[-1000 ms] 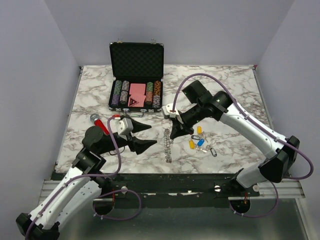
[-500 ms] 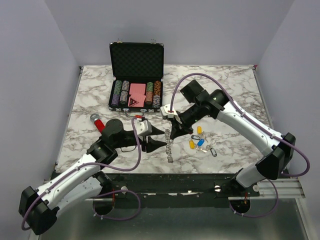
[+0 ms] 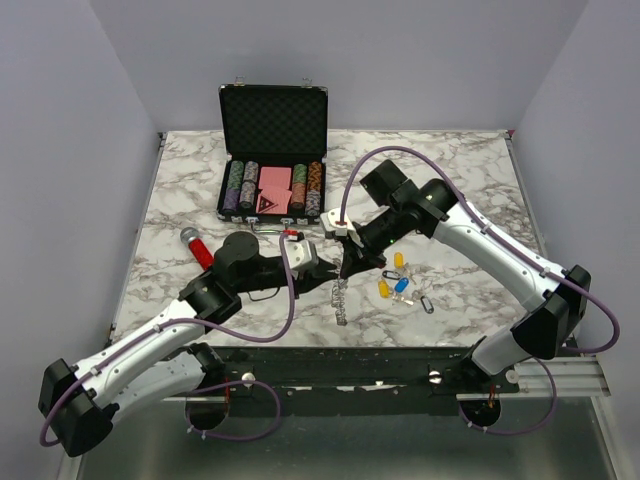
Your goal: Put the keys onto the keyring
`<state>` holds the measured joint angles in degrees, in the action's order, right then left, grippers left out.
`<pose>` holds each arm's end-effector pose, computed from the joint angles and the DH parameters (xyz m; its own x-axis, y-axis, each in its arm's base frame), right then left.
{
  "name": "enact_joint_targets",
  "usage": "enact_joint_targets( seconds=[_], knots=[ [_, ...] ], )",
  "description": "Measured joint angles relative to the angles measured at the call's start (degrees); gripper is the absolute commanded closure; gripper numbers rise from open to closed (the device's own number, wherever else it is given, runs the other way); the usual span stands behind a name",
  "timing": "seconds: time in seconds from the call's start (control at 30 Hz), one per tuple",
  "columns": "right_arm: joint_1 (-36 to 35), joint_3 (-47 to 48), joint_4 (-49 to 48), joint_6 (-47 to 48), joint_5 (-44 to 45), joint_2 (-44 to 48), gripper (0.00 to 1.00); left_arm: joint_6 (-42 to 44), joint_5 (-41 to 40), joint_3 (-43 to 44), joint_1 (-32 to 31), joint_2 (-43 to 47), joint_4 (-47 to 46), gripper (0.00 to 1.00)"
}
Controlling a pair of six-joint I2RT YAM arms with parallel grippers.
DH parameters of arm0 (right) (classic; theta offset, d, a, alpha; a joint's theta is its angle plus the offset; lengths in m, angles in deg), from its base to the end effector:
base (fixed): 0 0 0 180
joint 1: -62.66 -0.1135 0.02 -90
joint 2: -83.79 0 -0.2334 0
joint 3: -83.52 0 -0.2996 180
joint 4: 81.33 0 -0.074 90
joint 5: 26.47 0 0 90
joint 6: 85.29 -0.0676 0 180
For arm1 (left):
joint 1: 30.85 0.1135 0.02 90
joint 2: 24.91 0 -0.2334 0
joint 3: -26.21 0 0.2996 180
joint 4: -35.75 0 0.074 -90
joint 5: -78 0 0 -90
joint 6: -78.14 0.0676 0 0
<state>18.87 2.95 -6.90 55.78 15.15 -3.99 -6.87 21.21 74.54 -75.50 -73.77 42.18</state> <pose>0.2240 0.2848 0.3015 0.1462 -0.5756 -0.8046 -0.9433 -0.3261 0.0619 0.1843 -0.2341 0.2707 -0.0011 0.1034 -0.9946 0.9786 0.2049 0.0202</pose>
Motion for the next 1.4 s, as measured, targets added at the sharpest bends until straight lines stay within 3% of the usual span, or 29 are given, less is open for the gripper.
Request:
enact_joint_targets(
  seconds=[0.53,0.7,0.77,0.93,1.13,1.4],
  knots=[
    [0.0,0.0,0.0,-0.1,0.2,0.0,0.99,1.5,-0.2,1.5,-0.3,-2.0,3.8,0.74],
    [0.0,0.0,-0.1,-0.2,0.2,0.0,1.00,1.9,-0.1,1.8,-0.4,-2.6,4.8,0.88],
    [0.0,0.0,-0.2,-0.2,0.2,0.0,0.99,2.1,0.0,2.1,-0.4,-2.7,5.3,1.00],
    [0.0,0.0,-0.2,-0.4,0.5,0.0,0.99,2.4,0.3,2.6,-0.5,-3.2,6.2,1.00],
    [0.0,0.0,-0.8,-2.1,0.6,0.0,0.85,1.1,0.2,2.6,-0.5,-2.9,6.3,1.00],
    [0.0,0.0,-2.9,-5.1,-1.0,0.0,0.75,-9.2,-0.4,-7.2,0.1,4.5,-5.9,1.00]
  ],
)
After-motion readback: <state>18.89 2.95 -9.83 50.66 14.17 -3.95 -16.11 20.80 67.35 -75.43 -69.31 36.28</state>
